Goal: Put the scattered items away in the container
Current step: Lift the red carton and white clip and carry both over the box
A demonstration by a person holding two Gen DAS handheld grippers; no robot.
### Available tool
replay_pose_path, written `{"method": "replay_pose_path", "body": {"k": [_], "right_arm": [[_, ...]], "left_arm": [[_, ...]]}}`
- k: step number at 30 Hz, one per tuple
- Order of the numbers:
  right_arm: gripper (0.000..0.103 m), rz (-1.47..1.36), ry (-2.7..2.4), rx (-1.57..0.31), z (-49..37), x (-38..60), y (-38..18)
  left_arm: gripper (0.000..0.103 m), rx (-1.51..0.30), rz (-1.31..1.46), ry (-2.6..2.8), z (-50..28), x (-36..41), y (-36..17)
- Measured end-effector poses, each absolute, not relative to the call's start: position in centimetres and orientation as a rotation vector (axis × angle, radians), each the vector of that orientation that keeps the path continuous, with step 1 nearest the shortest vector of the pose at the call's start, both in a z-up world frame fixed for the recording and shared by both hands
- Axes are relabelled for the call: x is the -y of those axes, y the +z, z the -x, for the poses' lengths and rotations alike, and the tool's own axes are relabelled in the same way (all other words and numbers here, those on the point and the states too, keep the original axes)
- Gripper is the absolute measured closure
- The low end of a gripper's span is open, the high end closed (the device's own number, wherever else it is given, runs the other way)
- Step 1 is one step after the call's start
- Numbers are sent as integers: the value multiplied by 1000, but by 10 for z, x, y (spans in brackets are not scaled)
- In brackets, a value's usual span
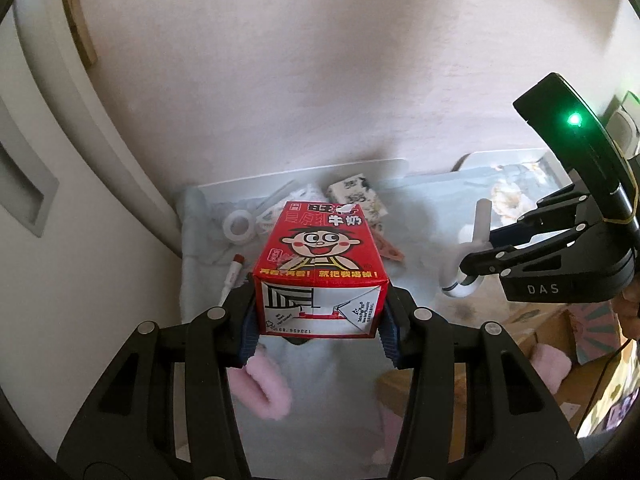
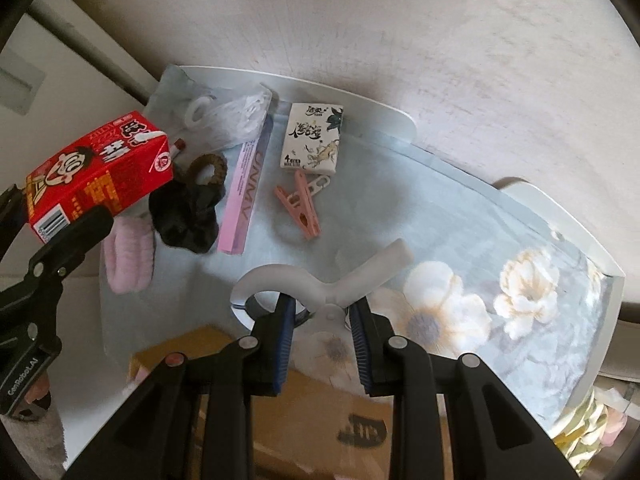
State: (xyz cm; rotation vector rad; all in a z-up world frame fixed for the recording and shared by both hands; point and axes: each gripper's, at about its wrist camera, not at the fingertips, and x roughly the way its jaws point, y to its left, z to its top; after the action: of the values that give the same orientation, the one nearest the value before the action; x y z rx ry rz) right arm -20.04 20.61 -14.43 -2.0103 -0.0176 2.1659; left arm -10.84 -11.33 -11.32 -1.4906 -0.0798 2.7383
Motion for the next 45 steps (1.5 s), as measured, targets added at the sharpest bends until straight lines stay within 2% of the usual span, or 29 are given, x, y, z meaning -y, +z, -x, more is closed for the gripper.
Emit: {"method": "replay_pose_path", "body": {"k": [1, 13, 27, 45], "right_arm": [[78, 2012, 2170, 27, 189, -232, -137], [78, 1958, 2193, 27, 134, -232, -152], [78, 1919, 2311, 114, 29, -226, -118], [78, 1950, 2298, 54, -59, -247, -145]], "left_arm": [[58, 71, 1484, 2739, 106, 110, -110], [58, 10, 1423, 2726, 65, 66, -79], [58, 15, 1392, 2799, -1, -12, -56], [58, -29, 1485, 2771, -41, -64, -92]]}}
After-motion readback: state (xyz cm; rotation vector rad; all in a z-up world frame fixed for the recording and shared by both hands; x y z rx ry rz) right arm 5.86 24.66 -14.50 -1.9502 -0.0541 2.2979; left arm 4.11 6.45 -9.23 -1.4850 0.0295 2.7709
